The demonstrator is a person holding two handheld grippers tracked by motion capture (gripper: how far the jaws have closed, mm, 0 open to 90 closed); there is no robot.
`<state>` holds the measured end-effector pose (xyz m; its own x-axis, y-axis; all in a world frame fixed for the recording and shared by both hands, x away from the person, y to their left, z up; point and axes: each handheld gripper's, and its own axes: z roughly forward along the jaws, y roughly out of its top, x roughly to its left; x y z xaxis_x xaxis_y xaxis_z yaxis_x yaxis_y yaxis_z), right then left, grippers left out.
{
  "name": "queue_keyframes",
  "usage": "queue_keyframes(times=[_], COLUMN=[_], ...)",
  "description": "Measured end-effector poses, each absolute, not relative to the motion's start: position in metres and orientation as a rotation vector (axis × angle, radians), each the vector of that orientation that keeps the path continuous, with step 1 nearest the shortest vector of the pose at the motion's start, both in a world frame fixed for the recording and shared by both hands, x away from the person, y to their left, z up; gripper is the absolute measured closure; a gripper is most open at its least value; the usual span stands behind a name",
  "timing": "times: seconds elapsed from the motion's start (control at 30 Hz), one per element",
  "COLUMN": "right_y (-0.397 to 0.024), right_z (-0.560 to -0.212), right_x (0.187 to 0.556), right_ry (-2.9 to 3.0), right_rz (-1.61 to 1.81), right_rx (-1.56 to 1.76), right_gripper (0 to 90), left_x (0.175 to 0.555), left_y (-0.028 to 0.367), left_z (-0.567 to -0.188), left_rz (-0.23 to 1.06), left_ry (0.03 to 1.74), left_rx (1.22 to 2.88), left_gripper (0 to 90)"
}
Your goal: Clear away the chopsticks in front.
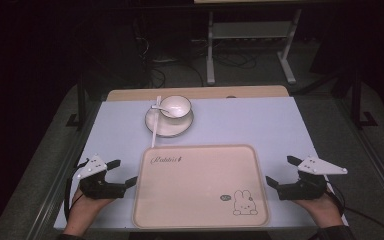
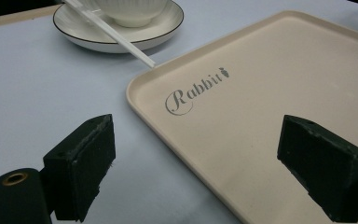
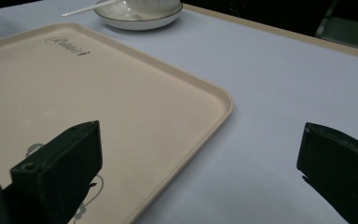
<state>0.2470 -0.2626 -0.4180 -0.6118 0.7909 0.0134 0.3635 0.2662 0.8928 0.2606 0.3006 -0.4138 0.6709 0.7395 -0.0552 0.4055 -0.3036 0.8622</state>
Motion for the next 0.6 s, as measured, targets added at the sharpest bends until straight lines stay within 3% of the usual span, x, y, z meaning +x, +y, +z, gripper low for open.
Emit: queue_keyframes(times=[0.6], right_y=[-0.26], right_z=[-0.418], right_x=[0.247], right_ry=[2.112], right_rz=[1.291], right_rx=[1.047], right_gripper=[0.0], left_x=[0.29], left_y=[0.287], left_z=[-0.404], left_rz=[0.432], left_ry=[0.92], left_rx=[1.989], left_gripper=[10.6])
